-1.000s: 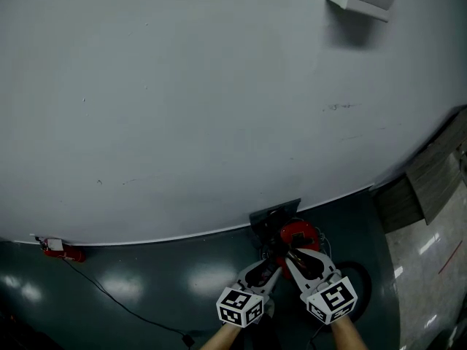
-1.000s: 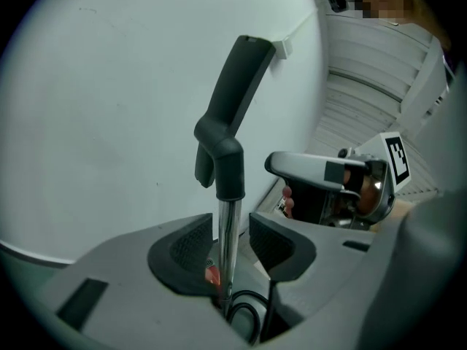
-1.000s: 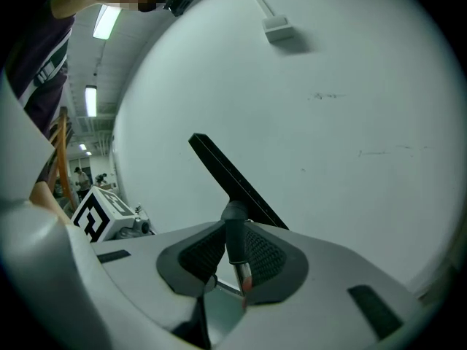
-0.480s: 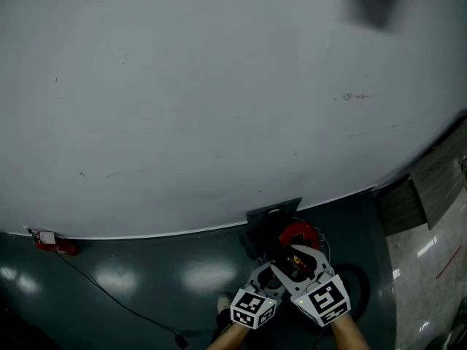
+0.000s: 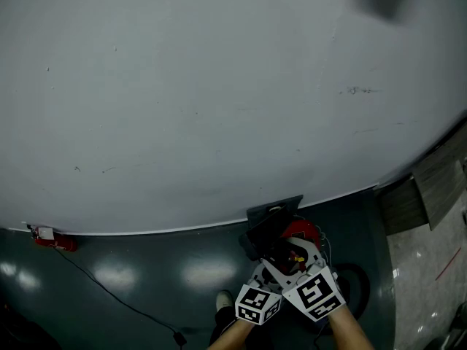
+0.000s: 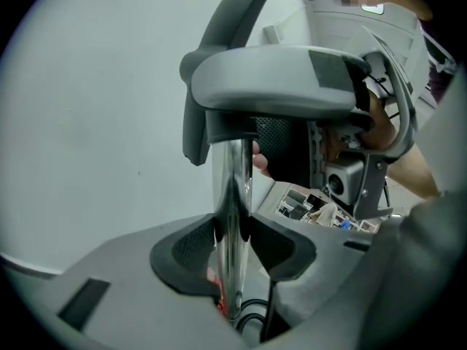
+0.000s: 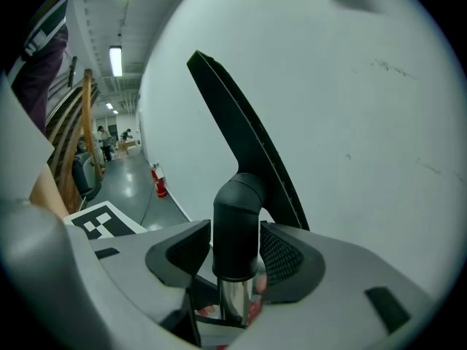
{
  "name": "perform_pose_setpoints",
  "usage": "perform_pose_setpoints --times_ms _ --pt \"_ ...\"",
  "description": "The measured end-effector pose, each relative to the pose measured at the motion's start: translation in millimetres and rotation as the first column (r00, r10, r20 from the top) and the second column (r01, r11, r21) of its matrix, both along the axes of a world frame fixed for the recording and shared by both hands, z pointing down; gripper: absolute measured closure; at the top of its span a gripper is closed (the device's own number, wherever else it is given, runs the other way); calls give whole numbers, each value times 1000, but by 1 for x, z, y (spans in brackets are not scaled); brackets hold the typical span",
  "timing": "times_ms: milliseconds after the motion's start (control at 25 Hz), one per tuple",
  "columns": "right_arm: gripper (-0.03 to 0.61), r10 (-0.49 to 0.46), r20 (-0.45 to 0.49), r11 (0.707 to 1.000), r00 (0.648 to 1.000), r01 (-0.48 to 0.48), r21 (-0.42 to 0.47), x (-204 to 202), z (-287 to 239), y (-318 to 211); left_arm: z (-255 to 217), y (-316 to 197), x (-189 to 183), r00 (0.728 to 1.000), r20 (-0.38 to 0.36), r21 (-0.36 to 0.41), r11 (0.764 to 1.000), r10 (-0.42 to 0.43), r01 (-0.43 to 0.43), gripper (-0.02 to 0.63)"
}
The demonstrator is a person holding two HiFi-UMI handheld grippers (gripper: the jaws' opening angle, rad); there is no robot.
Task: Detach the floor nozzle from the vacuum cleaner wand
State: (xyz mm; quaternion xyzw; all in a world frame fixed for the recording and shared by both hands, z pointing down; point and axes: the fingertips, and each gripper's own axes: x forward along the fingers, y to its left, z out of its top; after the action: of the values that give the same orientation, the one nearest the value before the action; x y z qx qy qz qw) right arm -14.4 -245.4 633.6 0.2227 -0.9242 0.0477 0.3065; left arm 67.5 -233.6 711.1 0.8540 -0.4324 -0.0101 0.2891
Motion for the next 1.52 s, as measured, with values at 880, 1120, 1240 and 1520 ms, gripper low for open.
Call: perform_pose_setpoints --times_ms 880,1120,1240,1520 --pt "391 62 -79 998 995 -63 -12 5 0 -9 0 -3 3 1000 -7 -22 1000 14 -14 466" --pt "391 57 -79 998 995 -56 12 2 1 -5 2 0 0 1000 -3 -31 999 30 -30 466" --pt "391 177 103 975 979 -159 -156 5 -18 -22 2 0 -1 1000 -4 -39 999 25 -25 466" --pt "391 158 112 987 981 -154 -41 4 -47 -29 2 3 3 998 8 -42 998 55 -55 466"
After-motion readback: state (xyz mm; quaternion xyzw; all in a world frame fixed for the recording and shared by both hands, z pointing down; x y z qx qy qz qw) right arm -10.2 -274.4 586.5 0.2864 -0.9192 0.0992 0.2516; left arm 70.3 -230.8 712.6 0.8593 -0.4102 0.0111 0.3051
